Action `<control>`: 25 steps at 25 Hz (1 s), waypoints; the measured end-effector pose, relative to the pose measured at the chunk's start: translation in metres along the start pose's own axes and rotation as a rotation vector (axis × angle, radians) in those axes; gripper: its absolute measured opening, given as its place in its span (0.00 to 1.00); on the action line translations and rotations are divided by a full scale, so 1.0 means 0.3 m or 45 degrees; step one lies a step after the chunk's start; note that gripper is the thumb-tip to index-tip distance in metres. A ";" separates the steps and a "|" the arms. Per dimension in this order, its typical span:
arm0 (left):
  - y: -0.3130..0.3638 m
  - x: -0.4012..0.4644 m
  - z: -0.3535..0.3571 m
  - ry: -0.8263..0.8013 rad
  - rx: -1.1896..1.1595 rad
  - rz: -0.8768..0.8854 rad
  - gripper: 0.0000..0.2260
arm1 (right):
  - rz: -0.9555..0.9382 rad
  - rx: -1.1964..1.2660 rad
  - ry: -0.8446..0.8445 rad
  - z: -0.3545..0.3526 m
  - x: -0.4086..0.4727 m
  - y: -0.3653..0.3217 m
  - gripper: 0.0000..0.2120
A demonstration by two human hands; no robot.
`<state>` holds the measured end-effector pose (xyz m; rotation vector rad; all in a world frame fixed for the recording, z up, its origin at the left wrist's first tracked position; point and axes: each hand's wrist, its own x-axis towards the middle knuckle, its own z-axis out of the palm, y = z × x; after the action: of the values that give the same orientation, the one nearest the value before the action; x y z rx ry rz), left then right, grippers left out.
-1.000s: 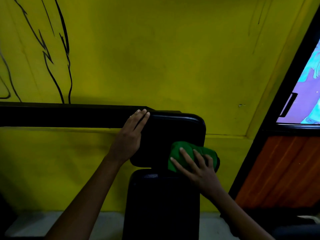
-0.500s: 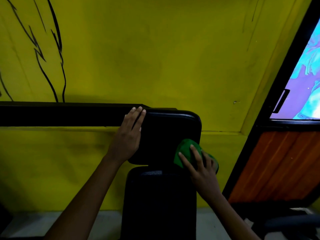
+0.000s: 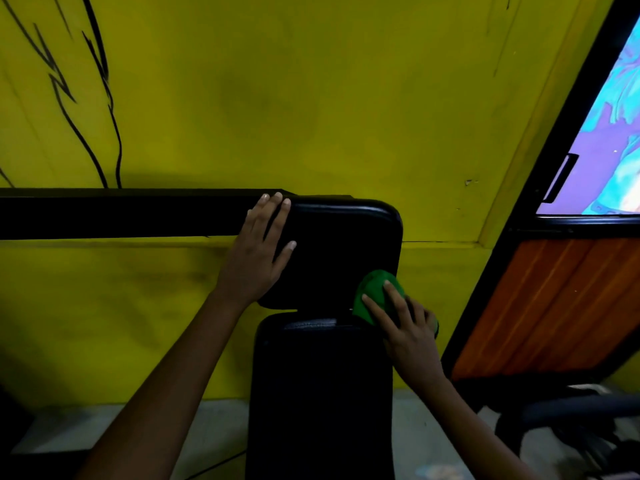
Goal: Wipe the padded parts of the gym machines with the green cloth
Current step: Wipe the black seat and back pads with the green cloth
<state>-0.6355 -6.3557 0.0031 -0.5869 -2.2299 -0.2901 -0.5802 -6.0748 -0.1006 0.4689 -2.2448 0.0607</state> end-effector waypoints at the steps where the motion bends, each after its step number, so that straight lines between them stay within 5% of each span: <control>1: -0.001 0.001 -0.001 -0.012 0.037 0.006 0.26 | 0.000 0.013 -0.032 -0.004 -0.025 -0.010 0.30; 5: 0.027 -0.021 -0.006 -0.021 0.111 -0.005 0.25 | -0.155 -0.016 -0.093 -0.011 -0.029 -0.140 0.27; 9: 0.068 -0.258 0.011 0.019 -0.210 -0.129 0.23 | -0.333 -0.043 -0.219 0.062 0.037 -0.357 0.26; 13: 0.043 -0.507 0.082 -0.037 -0.343 -0.348 0.21 | -0.349 0.003 -0.190 0.042 0.060 -0.263 0.29; 16: 0.050 -0.559 0.147 -0.192 -0.347 -0.190 0.21 | -0.233 0.029 -0.174 0.017 -0.009 -0.123 0.37; 20: 0.099 -0.484 0.189 -0.352 -0.148 0.042 0.23 | -0.067 0.015 -0.154 0.035 -0.010 -0.245 0.29; 25: 0.130 -0.486 0.207 -0.355 -0.136 -0.002 0.23 | -0.032 0.043 -0.232 0.024 -0.045 -0.175 0.30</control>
<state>-0.5722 -6.3442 -0.1468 -0.7201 -2.4936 -0.3475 -0.5590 -6.1207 -0.1212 0.5399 -2.4186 0.0444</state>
